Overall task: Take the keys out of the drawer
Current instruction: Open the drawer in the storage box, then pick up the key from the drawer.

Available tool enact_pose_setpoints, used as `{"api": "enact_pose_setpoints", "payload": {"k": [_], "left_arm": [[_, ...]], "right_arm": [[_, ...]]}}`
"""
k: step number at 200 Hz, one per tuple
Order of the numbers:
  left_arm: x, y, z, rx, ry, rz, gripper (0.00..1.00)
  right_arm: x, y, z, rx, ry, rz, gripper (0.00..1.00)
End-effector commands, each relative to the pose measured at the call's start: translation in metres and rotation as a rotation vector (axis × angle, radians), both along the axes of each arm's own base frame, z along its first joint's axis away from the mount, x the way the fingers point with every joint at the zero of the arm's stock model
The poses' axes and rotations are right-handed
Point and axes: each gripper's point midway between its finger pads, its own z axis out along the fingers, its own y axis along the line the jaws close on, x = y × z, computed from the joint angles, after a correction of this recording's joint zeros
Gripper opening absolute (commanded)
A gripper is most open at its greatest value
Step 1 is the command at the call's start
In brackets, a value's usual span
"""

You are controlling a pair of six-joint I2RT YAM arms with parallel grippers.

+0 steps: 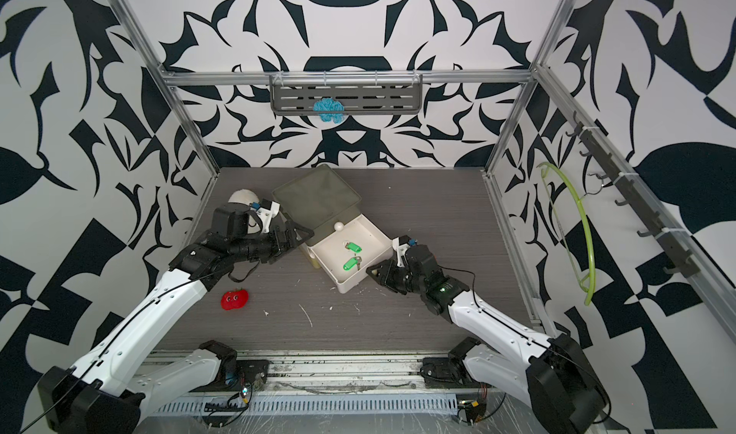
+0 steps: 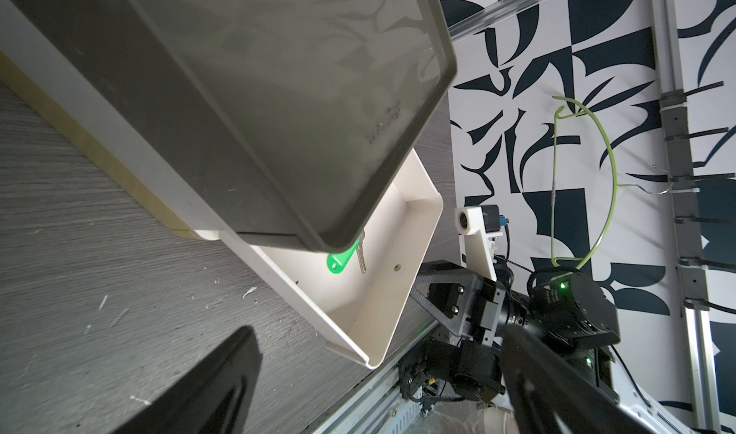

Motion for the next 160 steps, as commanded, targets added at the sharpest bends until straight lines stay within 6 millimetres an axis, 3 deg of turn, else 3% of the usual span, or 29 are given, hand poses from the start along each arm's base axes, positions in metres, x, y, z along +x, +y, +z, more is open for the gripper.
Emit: {"api": "enact_pose_setpoints", "payload": {"k": [1, 40, 78, 119, 160], "left_arm": [[0.003, -0.001, -0.001, 0.004, -0.01, 0.003, 0.99], [0.005, -0.002, -0.002, 0.006, -0.012, 0.003, 0.99], [0.01, -0.004, -0.002, 0.009, -0.02, 0.0, 0.99], [0.012, -0.004, -0.002, 0.021, -0.04, -0.007, 0.99], [0.011, 0.0, 0.006, 0.012, -0.117, 0.007, 0.99]], "right_arm": [[-0.01, -0.009, -0.019, -0.056, 0.059, -0.004, 0.41], [-0.01, -0.011, -0.016, -0.075, 0.051, 0.004, 0.52], [-0.011, -0.023, 0.001, -0.159, 0.024, 0.0, 0.58], [-0.008, -0.032, 0.042, -0.267, -0.028, 0.03, 0.58], [0.007, -0.021, 0.086, -0.342, -0.087, 0.131, 0.58]]}}
